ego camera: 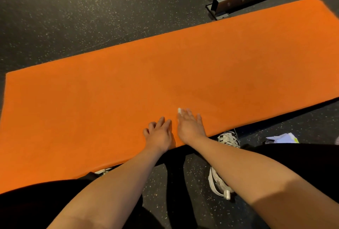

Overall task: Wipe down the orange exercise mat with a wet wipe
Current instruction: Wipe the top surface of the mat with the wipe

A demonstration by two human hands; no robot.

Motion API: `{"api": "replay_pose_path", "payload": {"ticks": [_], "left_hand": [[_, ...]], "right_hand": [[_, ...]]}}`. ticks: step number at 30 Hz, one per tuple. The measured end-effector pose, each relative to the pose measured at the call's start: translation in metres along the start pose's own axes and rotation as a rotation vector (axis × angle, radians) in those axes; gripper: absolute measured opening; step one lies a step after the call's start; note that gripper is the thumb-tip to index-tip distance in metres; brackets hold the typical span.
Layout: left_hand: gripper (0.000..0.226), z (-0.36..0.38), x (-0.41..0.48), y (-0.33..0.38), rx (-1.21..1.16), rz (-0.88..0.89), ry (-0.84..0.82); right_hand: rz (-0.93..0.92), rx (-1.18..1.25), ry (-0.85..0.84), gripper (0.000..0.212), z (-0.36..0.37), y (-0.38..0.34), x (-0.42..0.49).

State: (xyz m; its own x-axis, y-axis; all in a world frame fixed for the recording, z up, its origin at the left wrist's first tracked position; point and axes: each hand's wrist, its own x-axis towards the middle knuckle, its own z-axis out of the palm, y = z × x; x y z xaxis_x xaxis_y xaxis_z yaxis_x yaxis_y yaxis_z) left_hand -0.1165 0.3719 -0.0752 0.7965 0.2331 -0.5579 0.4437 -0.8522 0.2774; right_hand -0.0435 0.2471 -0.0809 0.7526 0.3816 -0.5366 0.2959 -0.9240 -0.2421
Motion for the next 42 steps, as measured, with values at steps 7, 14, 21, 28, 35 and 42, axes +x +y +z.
{"api": "replay_pose_path", "payload": {"ticks": [7, 14, 21, 28, 35, 42], "left_hand": [[0.048, -0.003, 0.019, 0.007, -0.026, 0.051, -0.001], [0.05, 0.007, 0.017, -0.006, -0.007, 0.08, 0.031], [0.052, 0.01, 0.008, -0.004, -0.045, 0.089, 0.036], [0.053, 0.008, 0.003, -0.004, -0.048, 0.085, 0.014], [0.053, 0.012, -0.002, -0.002, -0.06, 0.081, 0.01], [0.055, 0.01, -0.004, 0.007, -0.076, 0.045, -0.035]], "right_hand": [[-0.01, 0.084, -0.022, 0.054, 0.001, -0.015, 0.013], [0.116, 0.026, 0.041, 0.057, -0.005, 0.009, 0.022], [-0.123, 0.011, -0.009, 0.055, 0.013, -0.013, -0.003], [0.169, 0.005, 0.048, 0.059, -0.003, 0.016, 0.001], [-0.118, -0.026, 0.021, 0.053, 0.008, -0.002, -0.022], [0.297, 0.025, 0.056, 0.06, -0.013, 0.036, -0.011]]}}
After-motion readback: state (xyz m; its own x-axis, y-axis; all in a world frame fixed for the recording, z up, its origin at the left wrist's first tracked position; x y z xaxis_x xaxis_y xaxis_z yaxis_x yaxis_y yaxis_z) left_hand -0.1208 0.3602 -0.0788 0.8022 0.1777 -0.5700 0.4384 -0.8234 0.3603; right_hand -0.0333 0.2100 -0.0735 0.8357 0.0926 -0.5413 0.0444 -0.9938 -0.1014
